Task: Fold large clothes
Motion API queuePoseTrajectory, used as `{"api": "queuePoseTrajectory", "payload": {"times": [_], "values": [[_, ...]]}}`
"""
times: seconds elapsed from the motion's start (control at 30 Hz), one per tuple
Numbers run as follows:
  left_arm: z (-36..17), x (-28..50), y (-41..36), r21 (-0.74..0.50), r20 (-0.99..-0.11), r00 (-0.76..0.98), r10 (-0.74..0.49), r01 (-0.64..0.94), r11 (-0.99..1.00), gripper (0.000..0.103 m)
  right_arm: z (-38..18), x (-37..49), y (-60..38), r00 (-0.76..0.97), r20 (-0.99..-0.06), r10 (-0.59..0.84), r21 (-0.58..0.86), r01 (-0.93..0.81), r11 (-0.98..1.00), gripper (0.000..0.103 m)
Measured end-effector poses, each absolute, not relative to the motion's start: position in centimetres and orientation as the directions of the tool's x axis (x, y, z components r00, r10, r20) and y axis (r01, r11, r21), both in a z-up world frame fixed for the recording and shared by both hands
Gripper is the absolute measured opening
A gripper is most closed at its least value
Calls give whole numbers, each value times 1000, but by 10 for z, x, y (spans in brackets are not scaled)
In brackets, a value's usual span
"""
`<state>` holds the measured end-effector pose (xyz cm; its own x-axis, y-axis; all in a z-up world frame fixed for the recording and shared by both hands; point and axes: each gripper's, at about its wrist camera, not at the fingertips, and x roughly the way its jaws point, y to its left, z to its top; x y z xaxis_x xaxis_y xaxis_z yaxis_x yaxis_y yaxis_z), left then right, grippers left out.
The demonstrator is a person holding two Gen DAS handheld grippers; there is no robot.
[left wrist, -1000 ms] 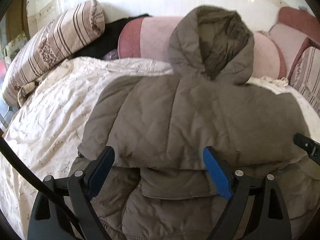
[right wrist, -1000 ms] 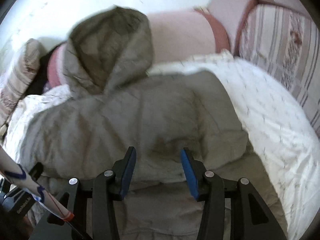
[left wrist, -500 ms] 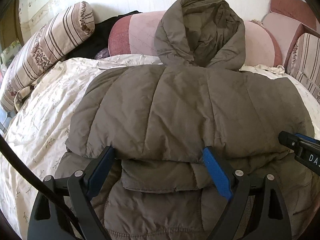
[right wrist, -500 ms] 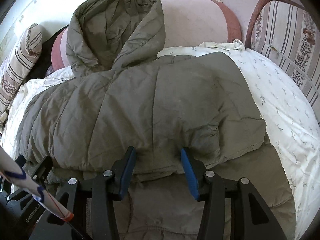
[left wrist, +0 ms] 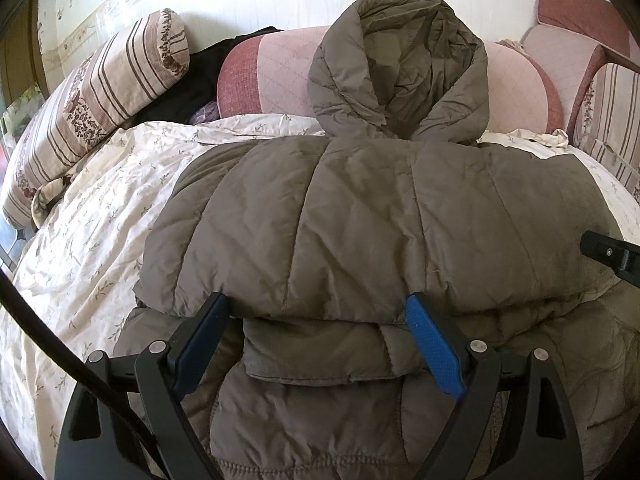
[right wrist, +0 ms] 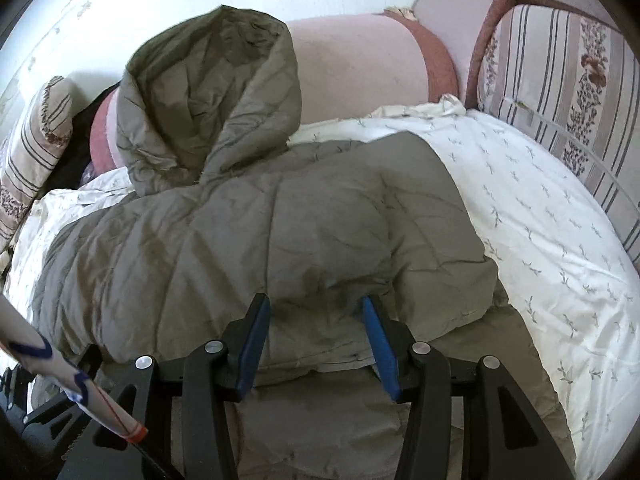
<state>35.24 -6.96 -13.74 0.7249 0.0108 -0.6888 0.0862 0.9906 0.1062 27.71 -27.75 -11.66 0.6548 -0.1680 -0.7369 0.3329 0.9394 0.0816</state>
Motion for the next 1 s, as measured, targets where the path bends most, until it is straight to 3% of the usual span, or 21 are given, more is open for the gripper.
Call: {"api": "queuePoseTrajectory", "payload": {"times": [0.33, 0.53, 1.0], "values": [[-138, 353, -70, 109, -688, 726, 13, 85, 990, 89, -121, 278, -274, 639, -744, -195, 40, 333, 942, 54], [-139, 352, -71, 115, -686, 728, 16, 86, 990, 89, -103, 271, -253, 702, -690, -178, 33, 276, 961, 54], [-138, 351, -72, 121, -684, 729, 20, 87, 989, 89, -126, 281, -249, 630, -759, -165, 11, 266, 964, 56]]}}
